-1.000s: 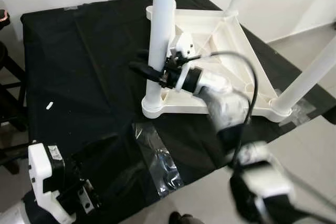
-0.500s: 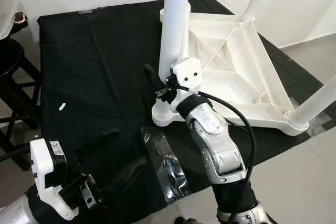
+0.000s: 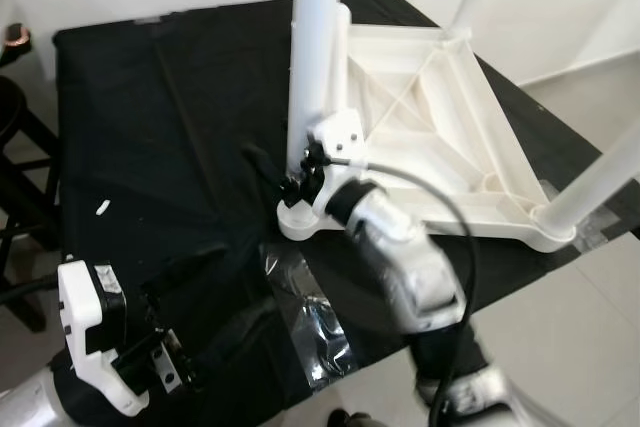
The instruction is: Building children table
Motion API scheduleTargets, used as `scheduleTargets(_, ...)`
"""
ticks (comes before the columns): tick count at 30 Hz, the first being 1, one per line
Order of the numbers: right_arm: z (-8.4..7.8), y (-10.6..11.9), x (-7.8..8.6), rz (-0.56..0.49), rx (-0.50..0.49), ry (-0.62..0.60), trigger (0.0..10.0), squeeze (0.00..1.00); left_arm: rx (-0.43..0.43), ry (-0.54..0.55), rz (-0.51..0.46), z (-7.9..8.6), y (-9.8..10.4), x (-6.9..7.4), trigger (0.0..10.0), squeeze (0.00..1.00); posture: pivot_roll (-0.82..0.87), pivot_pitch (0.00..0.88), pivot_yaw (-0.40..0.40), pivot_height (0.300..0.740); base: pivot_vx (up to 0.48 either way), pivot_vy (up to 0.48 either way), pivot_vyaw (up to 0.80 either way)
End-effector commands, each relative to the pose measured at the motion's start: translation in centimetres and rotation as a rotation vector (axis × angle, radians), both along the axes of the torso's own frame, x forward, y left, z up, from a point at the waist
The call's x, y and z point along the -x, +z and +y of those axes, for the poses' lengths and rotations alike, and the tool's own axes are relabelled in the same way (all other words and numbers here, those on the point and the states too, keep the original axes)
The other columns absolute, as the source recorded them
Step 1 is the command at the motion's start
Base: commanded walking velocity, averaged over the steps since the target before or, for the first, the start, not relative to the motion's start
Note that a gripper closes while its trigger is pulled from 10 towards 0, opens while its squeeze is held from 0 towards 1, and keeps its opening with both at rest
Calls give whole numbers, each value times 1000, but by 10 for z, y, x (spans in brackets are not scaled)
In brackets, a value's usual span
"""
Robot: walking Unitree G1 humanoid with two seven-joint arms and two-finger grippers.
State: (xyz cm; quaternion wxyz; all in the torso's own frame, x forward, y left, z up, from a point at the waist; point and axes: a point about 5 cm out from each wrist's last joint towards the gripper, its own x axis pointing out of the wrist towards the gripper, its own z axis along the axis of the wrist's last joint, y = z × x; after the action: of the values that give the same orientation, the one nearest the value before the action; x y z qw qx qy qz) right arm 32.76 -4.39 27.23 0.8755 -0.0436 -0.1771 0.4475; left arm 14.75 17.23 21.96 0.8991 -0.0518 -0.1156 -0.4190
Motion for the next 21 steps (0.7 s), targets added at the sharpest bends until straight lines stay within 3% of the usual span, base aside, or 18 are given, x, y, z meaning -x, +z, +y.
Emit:
scheduleTargets(1,-4,2,-3,-5,9,94,10000,902,-13,2,10,-1,-2,2,10000,0,166,233,-99,740,0,0,0)
scheduleTargets(2,-10,8,-7,-28,35,133,10000,0,-12,2,11,-1,-2,3,10000,0,166,233,-99,740,0,0,0)
scheduleTargets(4,-15,13,-10,-44,66,173,10000,0,-11,2,13,-2,-2,4,10000,0,168,237,-101,740,0,0,0)
scheduleTargets(6,-24,22,-12,-51,128,320,10000,0,-10,4,17,-2,-2,5,10000,0,178,247,-104,740,0,0,0)
scheduleTargets(8,-27,25,-12,-51,151,384,10000,0,-10,5,19,-3,-2,7,10000,0,184,249,-109,740,0,0,0)
scheduleTargets(12,-32,37,-30,-58,166,417,10000,0,-13,12,27,-3,-1,10,10000,0,198,260,-113,740,0,0,0)
scheduleTargets(18,-39,32,-29,15,196,634,10000,0,-17,23,32,-2,-1,12,10000,0,209,265,-118,740,0,0,0)
scheduleTargets(21,-41,30,-33,37,197,658,10000,0,-18,27,34,-2,-1,14,10000,0,217,269,-121,740,0,0,0)
